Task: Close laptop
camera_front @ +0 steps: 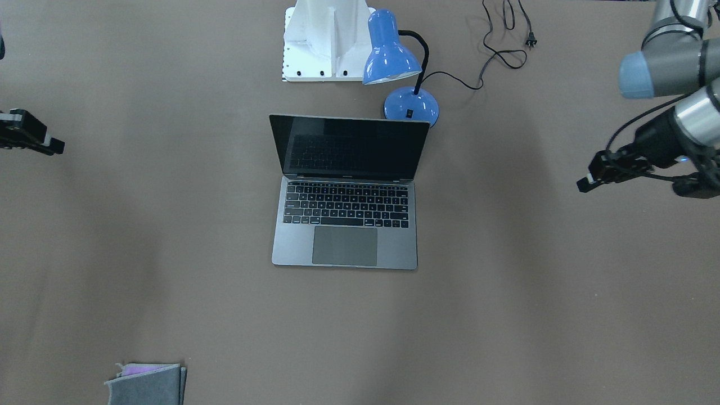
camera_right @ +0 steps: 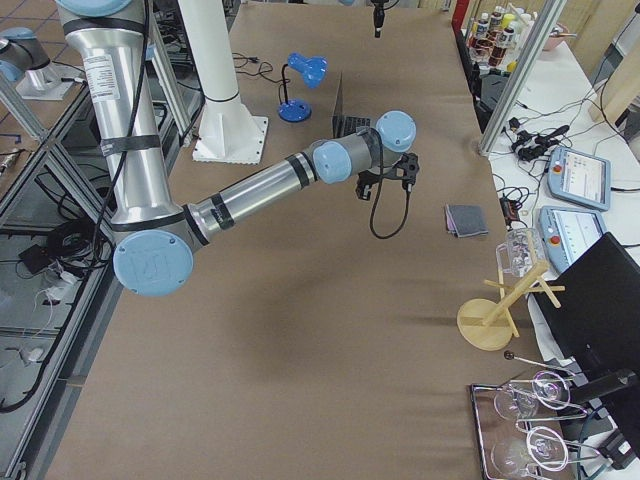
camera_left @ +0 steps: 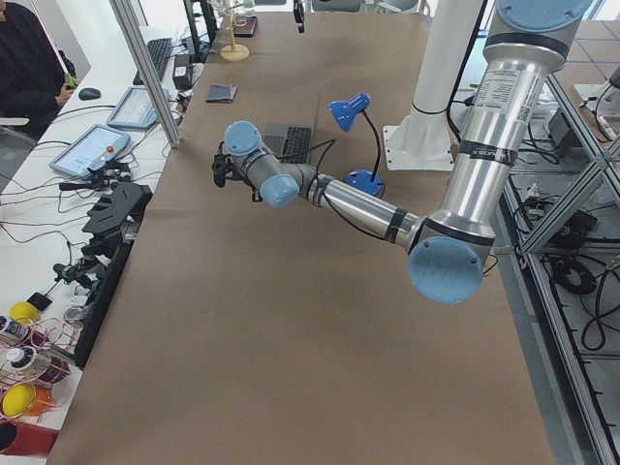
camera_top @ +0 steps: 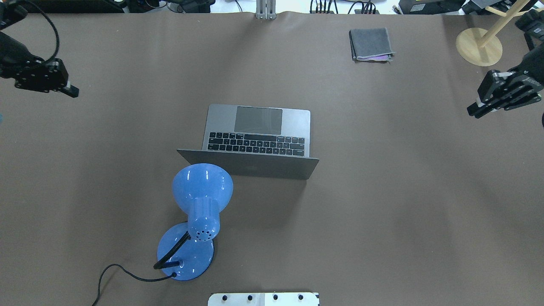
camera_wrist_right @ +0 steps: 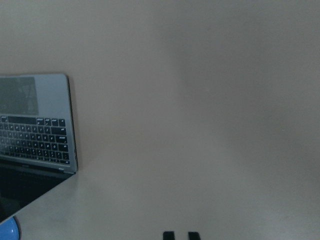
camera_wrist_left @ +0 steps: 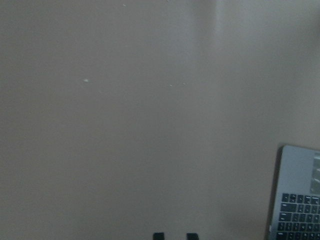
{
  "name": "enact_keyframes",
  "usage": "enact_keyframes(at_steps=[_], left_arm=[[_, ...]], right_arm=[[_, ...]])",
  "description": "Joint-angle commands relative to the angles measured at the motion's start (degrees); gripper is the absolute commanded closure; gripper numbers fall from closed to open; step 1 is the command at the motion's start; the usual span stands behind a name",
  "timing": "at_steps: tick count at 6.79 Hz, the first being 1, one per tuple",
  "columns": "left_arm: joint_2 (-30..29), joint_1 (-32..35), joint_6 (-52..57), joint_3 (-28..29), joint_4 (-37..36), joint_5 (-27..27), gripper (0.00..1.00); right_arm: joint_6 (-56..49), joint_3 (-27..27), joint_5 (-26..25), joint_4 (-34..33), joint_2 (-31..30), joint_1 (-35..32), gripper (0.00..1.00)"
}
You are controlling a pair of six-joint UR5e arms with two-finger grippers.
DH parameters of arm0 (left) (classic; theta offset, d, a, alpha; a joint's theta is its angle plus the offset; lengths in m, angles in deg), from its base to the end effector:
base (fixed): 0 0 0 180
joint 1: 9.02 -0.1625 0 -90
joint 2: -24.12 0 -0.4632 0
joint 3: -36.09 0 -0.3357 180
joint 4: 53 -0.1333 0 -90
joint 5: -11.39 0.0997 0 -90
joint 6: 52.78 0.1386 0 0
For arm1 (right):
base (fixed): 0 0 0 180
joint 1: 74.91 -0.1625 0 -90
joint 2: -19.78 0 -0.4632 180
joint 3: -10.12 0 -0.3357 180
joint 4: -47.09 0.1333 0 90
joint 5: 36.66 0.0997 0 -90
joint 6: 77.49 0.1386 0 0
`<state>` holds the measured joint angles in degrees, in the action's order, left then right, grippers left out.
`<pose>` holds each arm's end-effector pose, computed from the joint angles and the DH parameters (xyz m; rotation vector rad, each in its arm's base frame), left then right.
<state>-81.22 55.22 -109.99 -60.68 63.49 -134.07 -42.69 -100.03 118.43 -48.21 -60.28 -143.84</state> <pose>0.2255 -0.5112 0.4600 -0.0171 1.1866 -0.0729 -0.1674 -0.4557 0.4616 -0.1830 -1.1642 -0.0344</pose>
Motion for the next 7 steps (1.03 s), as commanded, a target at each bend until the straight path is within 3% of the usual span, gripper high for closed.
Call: enact_keyframes(at_steps=[1, 3, 5, 7], left_arm=[[-3.6, -7.3, -5.7, -0.3, 2.7, -0.1, 1.00], [-4.5, -10.9, -5.6, -0.5, 2.8, -0.2, 1.00], [-3.9, -12.1, -5.9, -3.7, 2.4, -1.4, 1.00], [-4.1, -15.0, -12.6, -6.0, 2.4, -3.6, 1.00]], right_arm=[[1.3, -1.6, 1.1, 4.0, 1.6, 6.7, 1.00], [5.4, -3.0, 1.0, 9.7, 1.7, 13.1, 1.00], [16.6, -4.2, 0.3, 13.2, 4.6, 19.0, 1.00], [18.7, -4.5, 0.4, 14.4, 4.4, 21.0, 1.00]])
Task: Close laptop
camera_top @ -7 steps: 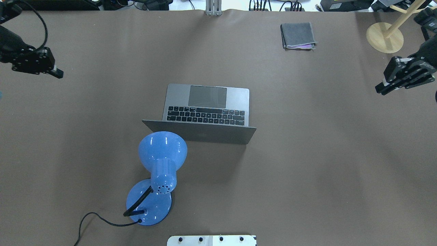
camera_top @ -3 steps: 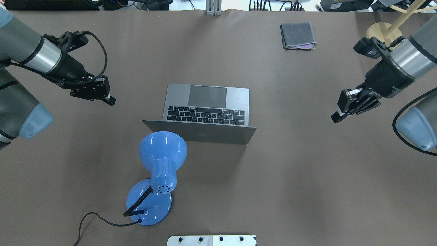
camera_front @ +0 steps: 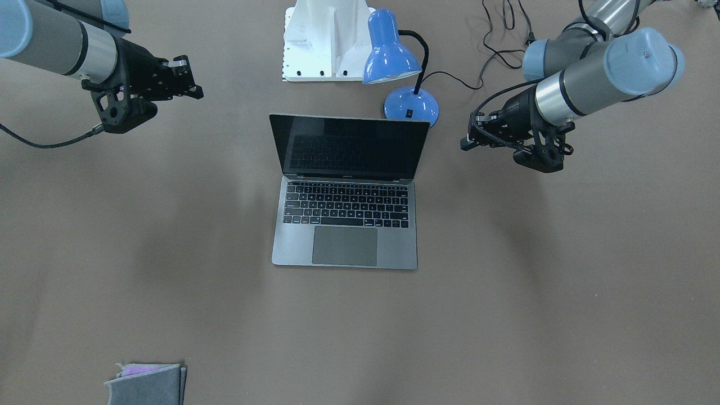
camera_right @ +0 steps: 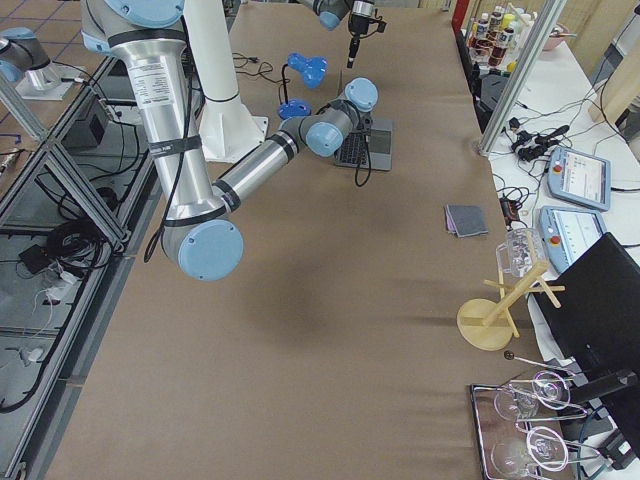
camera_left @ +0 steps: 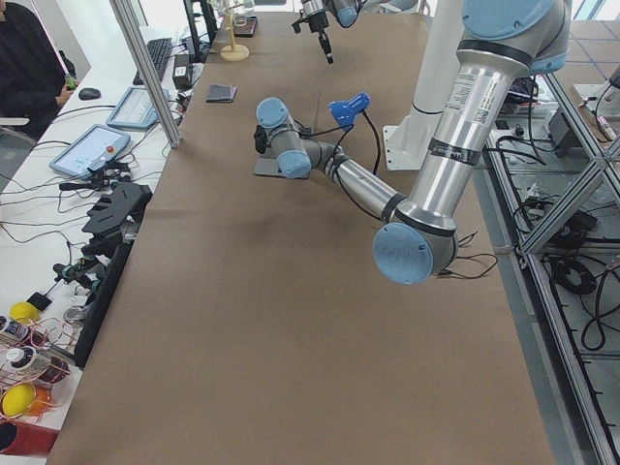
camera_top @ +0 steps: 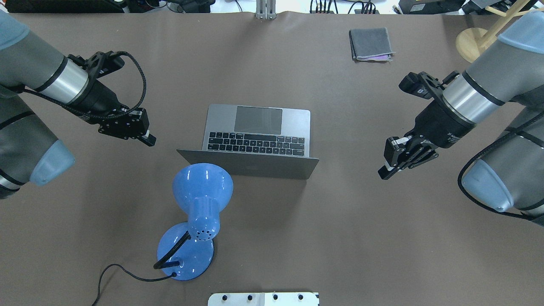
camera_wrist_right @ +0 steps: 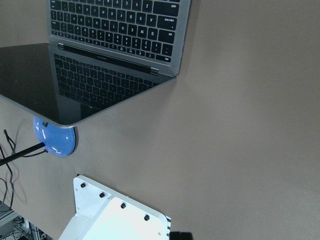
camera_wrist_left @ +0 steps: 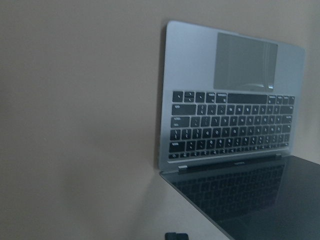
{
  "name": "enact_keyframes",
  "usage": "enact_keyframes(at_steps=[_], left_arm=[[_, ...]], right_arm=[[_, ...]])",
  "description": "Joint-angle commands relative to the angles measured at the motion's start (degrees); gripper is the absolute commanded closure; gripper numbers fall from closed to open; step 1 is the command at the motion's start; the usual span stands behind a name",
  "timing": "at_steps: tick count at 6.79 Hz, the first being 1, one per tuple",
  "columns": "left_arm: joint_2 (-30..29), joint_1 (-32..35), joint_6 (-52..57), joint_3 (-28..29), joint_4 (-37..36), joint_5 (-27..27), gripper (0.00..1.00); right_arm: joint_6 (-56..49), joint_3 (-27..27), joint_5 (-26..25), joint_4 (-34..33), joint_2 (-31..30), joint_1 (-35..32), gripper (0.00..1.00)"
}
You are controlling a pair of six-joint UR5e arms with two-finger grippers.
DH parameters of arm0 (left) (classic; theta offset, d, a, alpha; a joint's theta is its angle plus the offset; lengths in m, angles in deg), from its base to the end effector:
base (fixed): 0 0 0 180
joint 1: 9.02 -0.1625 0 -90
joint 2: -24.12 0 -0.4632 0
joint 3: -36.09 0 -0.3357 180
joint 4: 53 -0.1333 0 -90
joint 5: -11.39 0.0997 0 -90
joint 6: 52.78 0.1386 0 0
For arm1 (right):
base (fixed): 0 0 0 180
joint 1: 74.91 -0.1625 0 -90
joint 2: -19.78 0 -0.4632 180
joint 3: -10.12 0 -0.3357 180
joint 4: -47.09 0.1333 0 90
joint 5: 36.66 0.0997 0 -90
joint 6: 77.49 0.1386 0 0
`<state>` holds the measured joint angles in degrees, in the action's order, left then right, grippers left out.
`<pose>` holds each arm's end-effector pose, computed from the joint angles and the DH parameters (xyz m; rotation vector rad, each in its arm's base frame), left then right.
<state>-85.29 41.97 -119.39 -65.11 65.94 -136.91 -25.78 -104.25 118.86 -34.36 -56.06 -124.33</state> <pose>0.3381 -0.4418 0.3794 -0.1605 1.2922 0.1163 -0.3106 -0.3737 0.3686 -0.2694 -1.2622 -0.3023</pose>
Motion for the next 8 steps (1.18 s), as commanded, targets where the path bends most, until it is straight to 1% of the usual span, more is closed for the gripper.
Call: enact_keyframes(at_steps=[1, 3, 4, 6, 8], left_arm=[[0.2, -2.5, -3.9, -2.4, 0.1, -0.8, 1.00], [-0.2, -4.9, -7.6, -3.4, 0.3, -0.5, 1.00], [-0.2, -5.2, -7.7, -3.5, 0.3, -0.4, 1.00], [-1.1, -6.5, -7.7, -3.2, 0.3, -0.1, 1.00], [-1.9, -7.0, -7.8, -2.9, 0.3, -0.1, 1.00]], right_arm=[[2.8, -0.2, -0.2, 0.7, 0.4, 2.8, 1.00], [2.8, 0.3, -1.3, 0.6, 2.4, 4.8, 1.00], [2.9, 0.5, -1.4, 0.6, 3.7, 5.4, 1.00], [3.7, 1.6, -3.7, 0.5, 5.9, 6.6, 1.00], [3.7, 7.1, -4.3, 0.6, 12.3, 7.1, 1.00]])
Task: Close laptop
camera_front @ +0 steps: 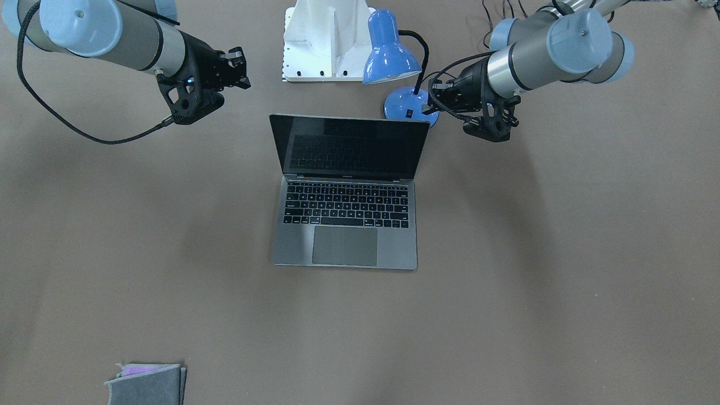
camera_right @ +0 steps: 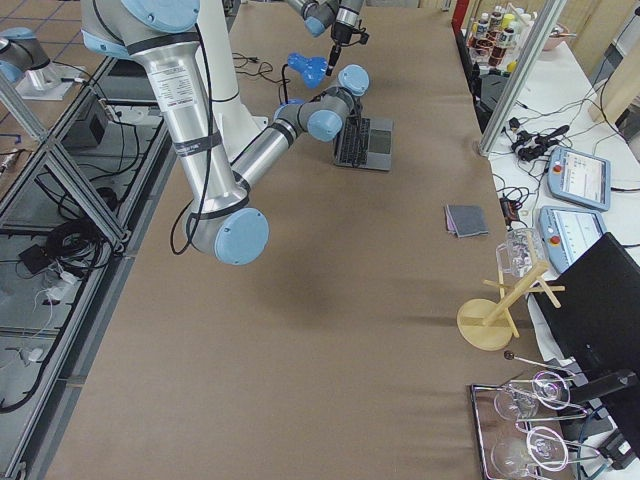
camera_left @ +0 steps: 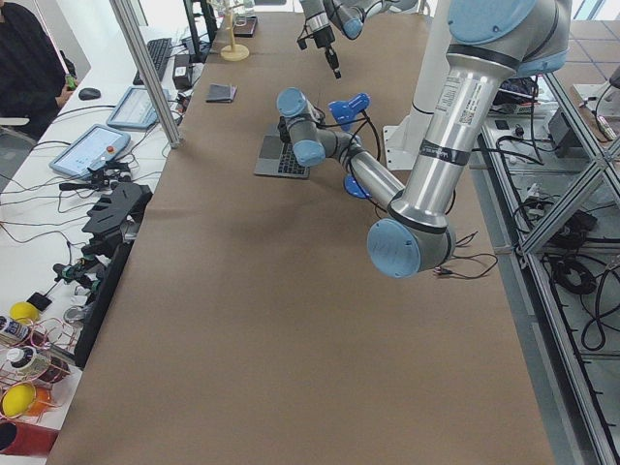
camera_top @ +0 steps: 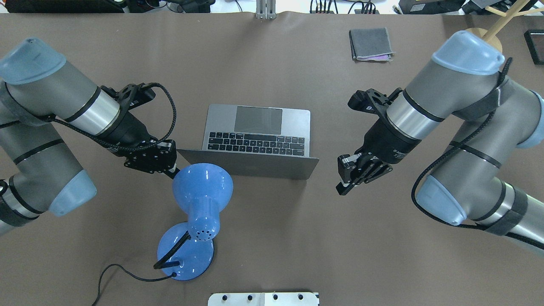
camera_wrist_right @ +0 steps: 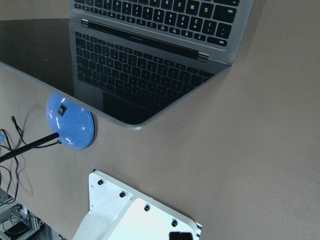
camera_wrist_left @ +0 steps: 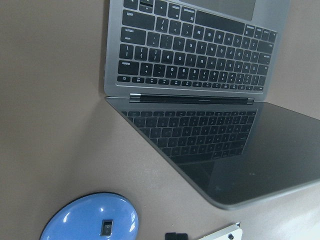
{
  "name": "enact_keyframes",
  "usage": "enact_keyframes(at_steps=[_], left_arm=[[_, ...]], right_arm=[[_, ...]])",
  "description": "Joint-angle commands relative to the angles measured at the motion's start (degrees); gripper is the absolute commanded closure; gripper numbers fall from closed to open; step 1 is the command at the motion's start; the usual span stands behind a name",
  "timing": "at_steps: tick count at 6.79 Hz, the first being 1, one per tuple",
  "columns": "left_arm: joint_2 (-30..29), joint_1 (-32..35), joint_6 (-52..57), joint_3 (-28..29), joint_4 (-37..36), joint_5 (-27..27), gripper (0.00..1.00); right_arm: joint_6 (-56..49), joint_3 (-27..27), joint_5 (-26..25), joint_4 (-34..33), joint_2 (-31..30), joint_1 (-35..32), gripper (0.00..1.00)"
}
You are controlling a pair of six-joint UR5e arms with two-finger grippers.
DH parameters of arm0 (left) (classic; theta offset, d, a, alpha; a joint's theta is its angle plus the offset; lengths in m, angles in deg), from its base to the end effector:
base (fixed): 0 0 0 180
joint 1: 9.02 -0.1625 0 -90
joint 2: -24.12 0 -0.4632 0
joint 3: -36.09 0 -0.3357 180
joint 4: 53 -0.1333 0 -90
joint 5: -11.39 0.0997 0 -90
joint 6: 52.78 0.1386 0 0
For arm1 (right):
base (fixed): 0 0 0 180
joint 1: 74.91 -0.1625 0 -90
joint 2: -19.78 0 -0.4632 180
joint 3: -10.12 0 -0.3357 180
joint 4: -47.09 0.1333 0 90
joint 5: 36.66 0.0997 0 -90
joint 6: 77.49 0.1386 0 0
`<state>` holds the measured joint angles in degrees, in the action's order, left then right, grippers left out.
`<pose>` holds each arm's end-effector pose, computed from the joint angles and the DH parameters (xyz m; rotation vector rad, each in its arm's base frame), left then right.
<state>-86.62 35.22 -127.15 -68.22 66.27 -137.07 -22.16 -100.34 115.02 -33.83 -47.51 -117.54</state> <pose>0.3816 -0.3928 0.3445 -0.2732 1.3156 0.1498 -0.3872 -0.3718 0.3215 -0.2660 -1.2570 -0.3703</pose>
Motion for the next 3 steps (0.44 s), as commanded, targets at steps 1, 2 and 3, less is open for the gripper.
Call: enact_keyframes(at_steps=[1, 2, 3], left_arm=[[-0.9, -0.7, -0.1, 0.4, -0.1, 0.1, 1.00], [-1.2, -0.8, -0.1, 0.4, -0.1, 0.1, 1.00], [-3.1, -1.1, -0.5, 2.0, -0.1, 0.2, 1.00]], right_arm=[[0.0, 4.7, -1.5, 0.4, 5.5, 0.8, 1.00], [0.0, 4.9, -2.2, 0.8, 5.8, 0.9, 1.00], [0.0, 4.7, -2.3, 0.9, 6.0, 0.9, 1.00]])
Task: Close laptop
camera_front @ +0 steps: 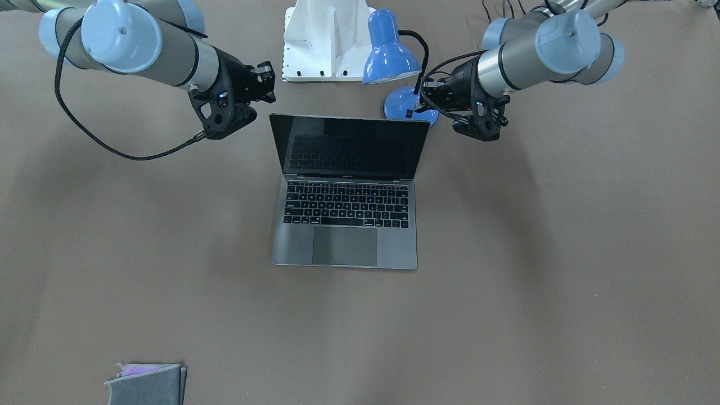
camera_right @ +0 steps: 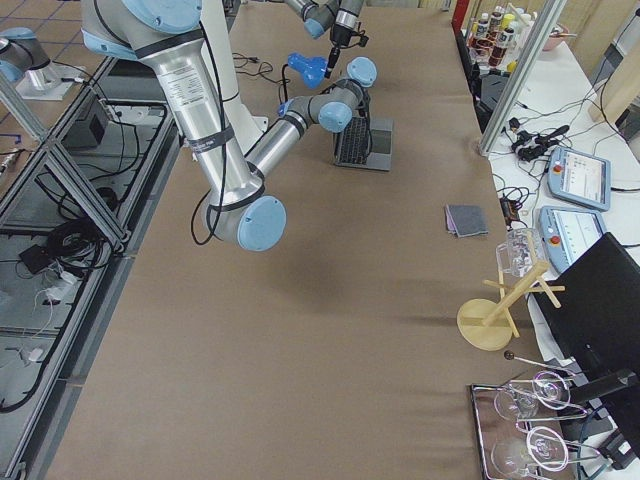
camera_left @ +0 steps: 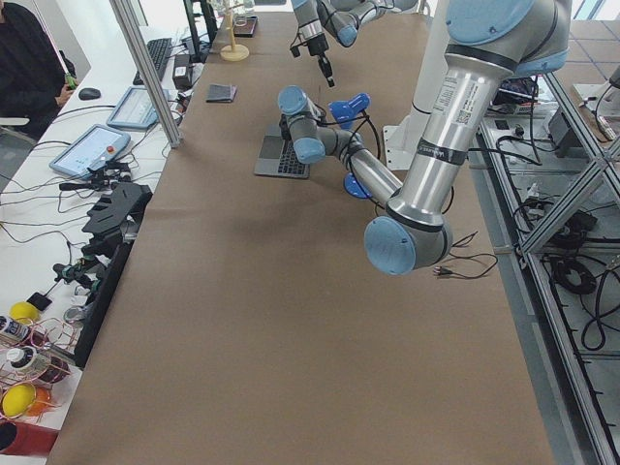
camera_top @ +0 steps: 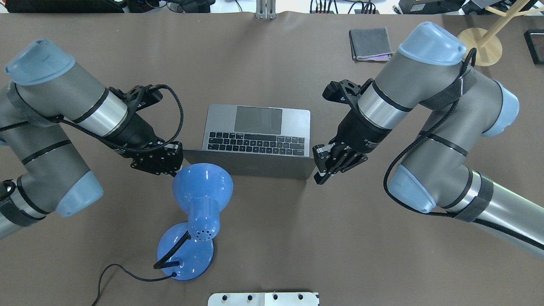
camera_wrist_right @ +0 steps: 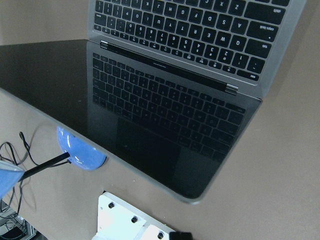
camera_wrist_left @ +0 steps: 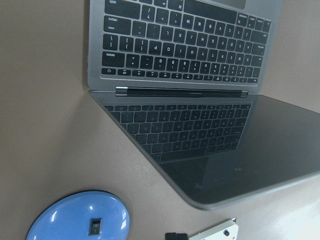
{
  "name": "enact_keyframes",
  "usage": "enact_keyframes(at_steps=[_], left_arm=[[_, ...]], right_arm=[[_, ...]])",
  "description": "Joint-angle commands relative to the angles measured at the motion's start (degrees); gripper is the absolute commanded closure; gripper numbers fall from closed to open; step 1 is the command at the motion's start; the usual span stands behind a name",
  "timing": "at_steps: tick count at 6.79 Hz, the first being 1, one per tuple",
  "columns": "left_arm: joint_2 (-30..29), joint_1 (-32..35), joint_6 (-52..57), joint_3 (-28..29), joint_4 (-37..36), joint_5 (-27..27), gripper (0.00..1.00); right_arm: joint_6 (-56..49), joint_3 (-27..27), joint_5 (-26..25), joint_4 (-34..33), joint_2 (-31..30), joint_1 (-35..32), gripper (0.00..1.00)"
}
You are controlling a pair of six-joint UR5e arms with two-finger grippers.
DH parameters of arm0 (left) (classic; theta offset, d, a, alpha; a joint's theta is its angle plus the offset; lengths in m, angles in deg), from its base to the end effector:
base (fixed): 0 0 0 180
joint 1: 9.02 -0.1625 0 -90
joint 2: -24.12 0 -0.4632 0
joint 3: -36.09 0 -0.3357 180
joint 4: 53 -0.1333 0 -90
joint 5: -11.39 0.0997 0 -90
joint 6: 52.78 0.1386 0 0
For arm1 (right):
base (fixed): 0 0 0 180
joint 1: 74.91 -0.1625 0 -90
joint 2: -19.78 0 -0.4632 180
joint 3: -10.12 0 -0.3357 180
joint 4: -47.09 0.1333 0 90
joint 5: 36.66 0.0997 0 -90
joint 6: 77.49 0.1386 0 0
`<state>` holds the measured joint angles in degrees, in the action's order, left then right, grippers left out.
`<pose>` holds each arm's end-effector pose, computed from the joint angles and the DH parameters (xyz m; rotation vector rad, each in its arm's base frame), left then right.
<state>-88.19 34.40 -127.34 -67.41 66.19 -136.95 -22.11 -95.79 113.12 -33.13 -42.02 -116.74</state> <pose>0.3934 -0.3934 0.3350 -0.2757 1.3205 0.1645 -0.4194 -0.3936 0.2976 -0.2284 -1.2583 -0.3812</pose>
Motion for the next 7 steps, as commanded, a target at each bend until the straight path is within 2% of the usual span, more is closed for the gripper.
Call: enact_keyframes(at_steps=[1, 5, 7], left_arm=[[-2.0, -0.7, -0.7, 1.7, 0.0, 0.1, 1.00], [-3.2, -1.0, -0.7, 1.9, -0.1, 2.3, 1.00], [-4.7, -1.0, -0.5, 4.1, 0.0, 2.3, 1.00]], right_arm=[[0.1, 0.3, -1.4, 0.4, 0.9, 0.0, 1.00], [1.0, 0.5, -6.9, 0.4, 2.1, -0.1, 1.00], [1.1, 1.5, -8.6, 0.4, 2.6, -0.3, 1.00]])
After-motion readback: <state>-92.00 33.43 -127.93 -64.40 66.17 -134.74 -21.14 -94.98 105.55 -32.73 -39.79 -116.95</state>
